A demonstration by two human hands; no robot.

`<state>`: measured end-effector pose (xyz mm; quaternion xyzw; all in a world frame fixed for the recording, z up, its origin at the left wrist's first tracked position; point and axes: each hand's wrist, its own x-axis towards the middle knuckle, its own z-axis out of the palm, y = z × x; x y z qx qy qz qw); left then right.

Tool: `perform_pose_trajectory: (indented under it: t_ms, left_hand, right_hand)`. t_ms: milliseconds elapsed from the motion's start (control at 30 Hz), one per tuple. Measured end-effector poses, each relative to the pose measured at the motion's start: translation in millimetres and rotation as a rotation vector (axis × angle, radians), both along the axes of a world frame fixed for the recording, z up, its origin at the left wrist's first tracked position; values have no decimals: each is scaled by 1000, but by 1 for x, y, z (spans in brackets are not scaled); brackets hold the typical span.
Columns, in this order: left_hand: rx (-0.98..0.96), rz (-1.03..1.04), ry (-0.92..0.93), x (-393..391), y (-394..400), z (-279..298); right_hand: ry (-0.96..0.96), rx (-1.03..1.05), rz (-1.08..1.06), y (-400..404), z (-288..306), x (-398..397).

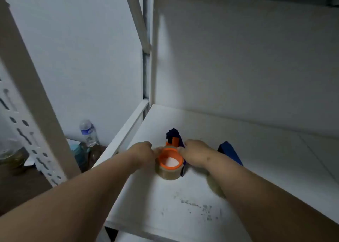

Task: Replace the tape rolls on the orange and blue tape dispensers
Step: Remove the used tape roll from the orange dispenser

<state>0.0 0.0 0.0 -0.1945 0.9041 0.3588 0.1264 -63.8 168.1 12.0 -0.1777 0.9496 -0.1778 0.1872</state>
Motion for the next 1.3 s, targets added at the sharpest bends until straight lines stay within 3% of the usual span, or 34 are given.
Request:
perform_pose_trajectory:
  t_ms: [133, 333, 467, 667, 867, 1000, 1167, 1300]
  left_hand:
    - [-60, -75, -18, -3, 10, -4]
    - [36, -19, 132, -16, 10, -9]
    - [153, 62, 254, -22, 2, -8]
    - [265, 92, 319, -21, -6, -15]
    - [609, 172, 389, -12, -1, -25]
    - [584, 128, 394, -10, 0, -19]
    - [313, 20, 665, -8, 4, 1]
    - [451, 298, 725, -13, 0, 18]
  right_hand:
    - [-85, -35, -76, -8, -15, -8]
    - [-73, -86, -154, -15, -5, -13]
    - [-209, -409, -345, -19, -1, -10]
    - [-402, -641, -468, -9, -1, -3]
    - [-595, -925, -625, -1, -6, 7]
    - [-505, -900, -585, 3, -5, 8]
    - [-213, -706, -543, 4, -5, 6]
    - [-126, -693, -674, 10, -7, -5]
